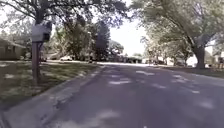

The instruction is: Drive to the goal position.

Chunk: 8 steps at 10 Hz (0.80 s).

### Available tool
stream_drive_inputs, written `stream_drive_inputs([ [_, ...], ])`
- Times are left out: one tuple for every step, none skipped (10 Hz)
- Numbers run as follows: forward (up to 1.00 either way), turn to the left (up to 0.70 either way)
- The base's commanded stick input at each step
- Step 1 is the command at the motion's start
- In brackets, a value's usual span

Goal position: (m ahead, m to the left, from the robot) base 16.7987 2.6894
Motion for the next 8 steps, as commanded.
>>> stream_drive_inputs([
  [1.0,0.0],
  [1.0,0.0],
  [1.0,0.0],
  [1.0,0.0],
  [1.0,0.0],
  [1.0,0.0],
  [1.0,0.0],
  [1.0,0.0],
])
